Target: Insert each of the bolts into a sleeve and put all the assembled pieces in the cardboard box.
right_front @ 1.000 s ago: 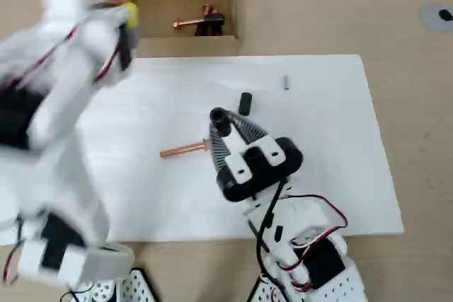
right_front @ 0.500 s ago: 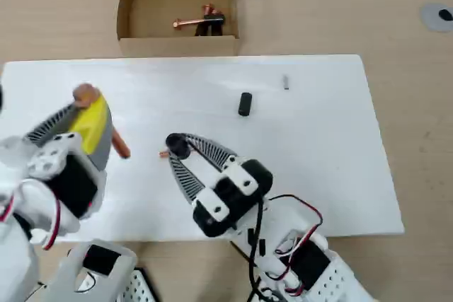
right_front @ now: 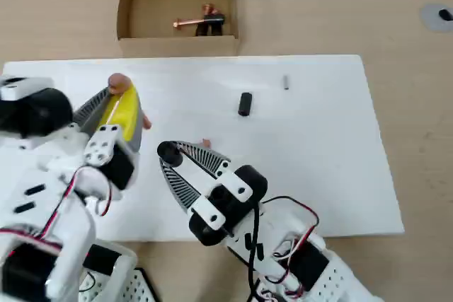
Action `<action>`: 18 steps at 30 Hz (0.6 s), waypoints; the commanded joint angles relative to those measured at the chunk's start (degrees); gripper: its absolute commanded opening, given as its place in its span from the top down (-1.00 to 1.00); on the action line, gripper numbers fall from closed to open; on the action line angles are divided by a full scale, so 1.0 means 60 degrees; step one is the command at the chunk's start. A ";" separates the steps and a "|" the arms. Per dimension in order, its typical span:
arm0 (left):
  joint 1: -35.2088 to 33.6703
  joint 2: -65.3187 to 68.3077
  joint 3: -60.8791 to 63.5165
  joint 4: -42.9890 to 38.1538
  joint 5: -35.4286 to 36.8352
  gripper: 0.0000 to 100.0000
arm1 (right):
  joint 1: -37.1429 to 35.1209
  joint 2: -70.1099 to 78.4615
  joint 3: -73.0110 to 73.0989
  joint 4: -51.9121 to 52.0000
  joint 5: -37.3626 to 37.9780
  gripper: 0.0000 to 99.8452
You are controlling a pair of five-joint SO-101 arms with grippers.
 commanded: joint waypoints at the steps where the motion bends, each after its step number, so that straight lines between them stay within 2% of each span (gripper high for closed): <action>1: 0.0381 -0.0476 0.0733 -0.0835 -0.0088 0.99 | -0.0212 -0.0549 -0.0037 -0.0249 0.0000 0.98; 6: 0.1231 -0.1004 0.0366 -0.0659 -0.0088 0.99 | -0.0183 -0.0491 -0.0022 -0.0234 0.0000 0.98; 11: 0.2227 -0.1062 -0.1289 0.1128 -0.0103 0.99 | -0.0154 -0.0491 -0.0007 -0.0220 0.0000 0.98; 18: 0.2256 -0.1136 -0.1758 0.1817 -0.0396 0.99 | -0.0154 -0.0549 0.0168 -0.0249 0.0000 0.98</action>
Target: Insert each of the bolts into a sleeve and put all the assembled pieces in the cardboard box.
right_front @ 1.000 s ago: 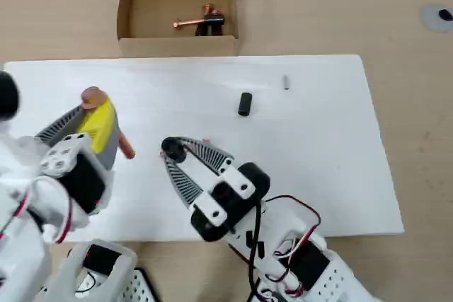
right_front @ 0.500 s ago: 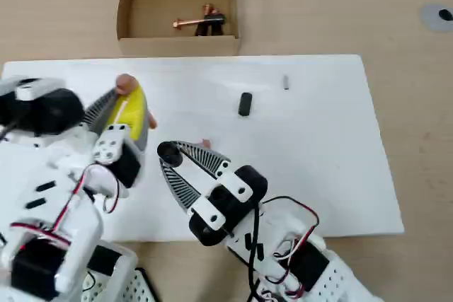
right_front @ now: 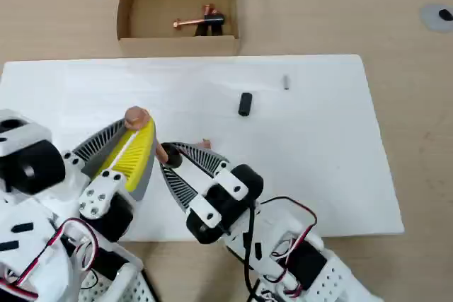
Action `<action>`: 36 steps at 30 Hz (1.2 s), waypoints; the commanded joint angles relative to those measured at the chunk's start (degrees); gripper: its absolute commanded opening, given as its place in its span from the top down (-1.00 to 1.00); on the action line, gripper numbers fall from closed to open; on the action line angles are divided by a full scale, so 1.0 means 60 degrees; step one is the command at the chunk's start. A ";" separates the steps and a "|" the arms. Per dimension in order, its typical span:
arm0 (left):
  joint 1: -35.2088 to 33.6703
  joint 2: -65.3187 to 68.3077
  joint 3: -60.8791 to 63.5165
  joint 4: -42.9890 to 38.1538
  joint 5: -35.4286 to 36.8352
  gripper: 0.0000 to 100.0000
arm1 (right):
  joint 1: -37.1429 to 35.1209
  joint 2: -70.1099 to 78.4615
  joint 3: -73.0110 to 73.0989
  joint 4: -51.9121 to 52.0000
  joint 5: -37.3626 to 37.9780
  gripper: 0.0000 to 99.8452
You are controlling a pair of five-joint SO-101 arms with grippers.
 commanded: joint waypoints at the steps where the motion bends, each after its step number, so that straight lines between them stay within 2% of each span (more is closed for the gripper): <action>1: 0.0103 -0.0037 -0.0542 0.0059 -0.0352 0.99 | -0.0154 -0.0549 -0.0037 -0.0249 0.0000 0.98; 10: 0.0029 -0.0051 0.0220 -0.0410 -0.0410 0.99 | -0.0154 -0.0549 -0.0095 -0.0264 0.0000 0.98; 15: -0.0674 -0.0051 0.0864 -0.1026 -0.0410 0.99 | -0.0154 -0.0491 -0.0388 -0.0234 -0.0864 0.98; 19: -0.1040 -0.0051 0.1187 -0.1201 -0.0410 0.99 | -0.0139 -0.0476 -0.0418 -0.0205 -0.0923 0.98; 36: -0.0967 -0.0066 0.1846 -0.1641 -0.0103 0.99 | -0.0154 -0.0491 -0.0388 -0.0205 -0.1348 0.98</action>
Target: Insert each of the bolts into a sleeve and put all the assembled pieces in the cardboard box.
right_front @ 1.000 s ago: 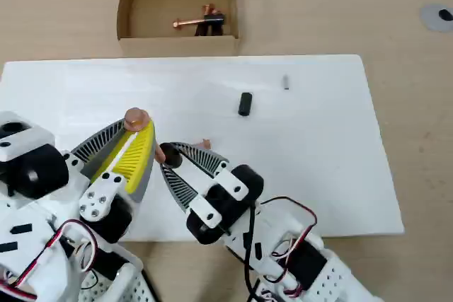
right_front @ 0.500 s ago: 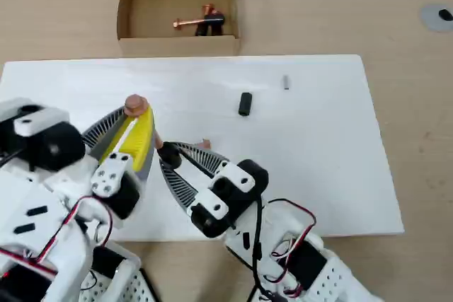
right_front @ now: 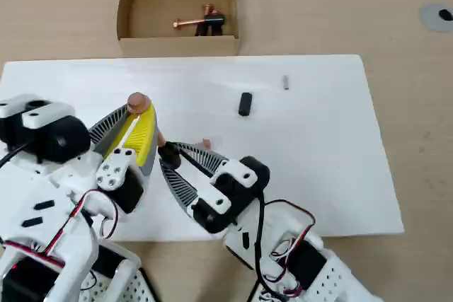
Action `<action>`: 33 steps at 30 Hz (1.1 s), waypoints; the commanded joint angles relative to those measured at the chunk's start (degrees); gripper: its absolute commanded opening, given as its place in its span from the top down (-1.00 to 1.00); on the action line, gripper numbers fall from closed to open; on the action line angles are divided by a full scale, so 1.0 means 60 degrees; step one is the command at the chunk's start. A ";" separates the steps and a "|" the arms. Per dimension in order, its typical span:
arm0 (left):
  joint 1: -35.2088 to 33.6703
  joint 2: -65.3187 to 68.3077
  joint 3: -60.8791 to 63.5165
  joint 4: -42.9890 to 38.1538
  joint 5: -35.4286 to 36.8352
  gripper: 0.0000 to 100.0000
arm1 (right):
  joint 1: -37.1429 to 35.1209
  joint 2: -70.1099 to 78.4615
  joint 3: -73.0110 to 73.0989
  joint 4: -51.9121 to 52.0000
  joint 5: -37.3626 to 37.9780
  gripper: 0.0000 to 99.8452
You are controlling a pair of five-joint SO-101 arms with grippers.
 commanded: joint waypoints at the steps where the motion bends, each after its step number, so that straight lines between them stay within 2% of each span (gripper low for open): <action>1: -0.0059 -0.0051 0.0029 -0.0308 0.0073 0.99 | -0.0154 -0.0491 -0.0403 -0.0205 -0.0117 0.98; 9: 0.0029 -0.0051 0.0088 -0.0278 0.0088 0.99 | -0.0154 -0.0476 -0.0388 -0.0205 -0.0103 0.98; 16: 0.1187 -0.0198 -0.0513 0.0615 0.0088 0.99 | -0.0154 -0.0476 -0.0388 -0.0205 -0.0088 0.98; 27: 0.0659 -0.0725 -0.0571 0.1172 -0.0381 0.98 | -0.0154 -0.0476 -0.0374 -0.0205 -0.0073 0.98; 29: 0.0850 -0.0681 -0.0601 0.1670 -0.0440 0.90 | -0.0154 -0.0476 -0.0374 -0.0205 -0.0073 0.98; 31: 0.1568 -0.0681 -0.0674 0.2535 -0.0234 0.66 | -0.0154 -0.0476 -0.0374 -0.0205 -0.0073 0.98; 33: 0.1773 -0.0681 -0.0659 0.2623 0.0366 0.65 | -0.0154 -0.0476 -0.0374 -0.0190 -0.0073 0.98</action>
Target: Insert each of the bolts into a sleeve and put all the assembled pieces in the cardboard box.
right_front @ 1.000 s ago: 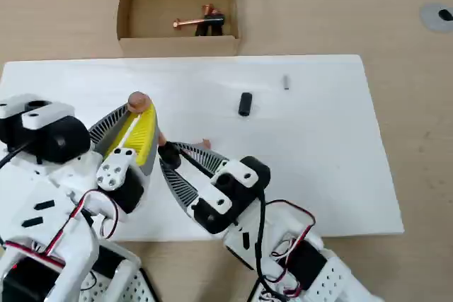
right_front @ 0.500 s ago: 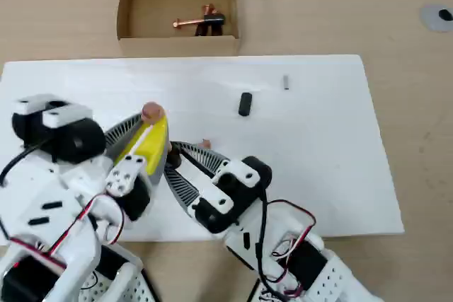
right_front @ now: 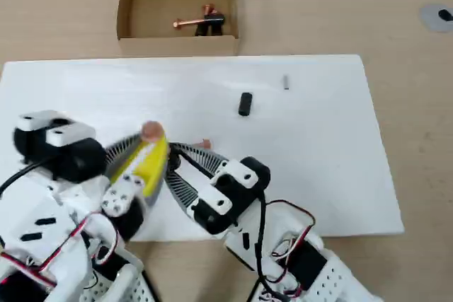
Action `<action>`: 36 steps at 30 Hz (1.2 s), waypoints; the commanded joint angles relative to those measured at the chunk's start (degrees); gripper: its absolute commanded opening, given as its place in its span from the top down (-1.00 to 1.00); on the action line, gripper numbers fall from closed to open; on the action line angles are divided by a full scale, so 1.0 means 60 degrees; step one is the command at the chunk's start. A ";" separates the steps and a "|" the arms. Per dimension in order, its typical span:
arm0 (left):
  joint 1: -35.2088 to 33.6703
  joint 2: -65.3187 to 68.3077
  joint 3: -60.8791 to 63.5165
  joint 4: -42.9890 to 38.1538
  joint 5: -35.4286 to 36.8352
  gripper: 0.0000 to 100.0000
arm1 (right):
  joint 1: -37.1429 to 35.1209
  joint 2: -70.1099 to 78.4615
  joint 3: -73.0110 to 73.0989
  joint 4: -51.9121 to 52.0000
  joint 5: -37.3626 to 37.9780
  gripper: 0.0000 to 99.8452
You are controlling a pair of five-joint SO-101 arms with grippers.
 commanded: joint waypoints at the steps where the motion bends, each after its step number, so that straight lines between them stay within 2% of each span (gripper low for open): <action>1: 0.0337 0.0037 -0.0513 0.0234 0.0703 0.66 | -0.0139 -0.0462 -0.0374 -0.0190 -0.0029 0.98; 6: -0.0410 0.0037 -0.0747 0.0278 0.0894 0.60 | -0.0139 -0.0462 -0.0388 -0.0190 -0.0015 0.98; 12: -0.1099 0.0037 -0.1275 0.0571 0.0440 0.59 | -0.0139 -0.0462 -0.0403 -0.0190 -0.0015 0.98; 18: -0.1143 0.0051 -0.2125 0.1348 0.0469 0.59 | -0.0139 -0.0462 -0.0418 -0.0190 -0.0015 0.98; 24: -0.1289 0.0271 -0.2667 0.1553 0.0484 0.61 | -0.0125 -0.0447 -0.0462 -0.0190 -0.0015 0.98; 31: -0.3018 0.1883 -0.2740 0.1656 -0.0205 0.88 | 0.1194 0.0081 -0.1516 -0.0190 -0.0015 0.98; 36: -0.3106 0.2733 -0.2711 0.1656 -0.0176 0.99 | 0.2278 0.3114 -0.4007 -0.0278 -0.0278 0.98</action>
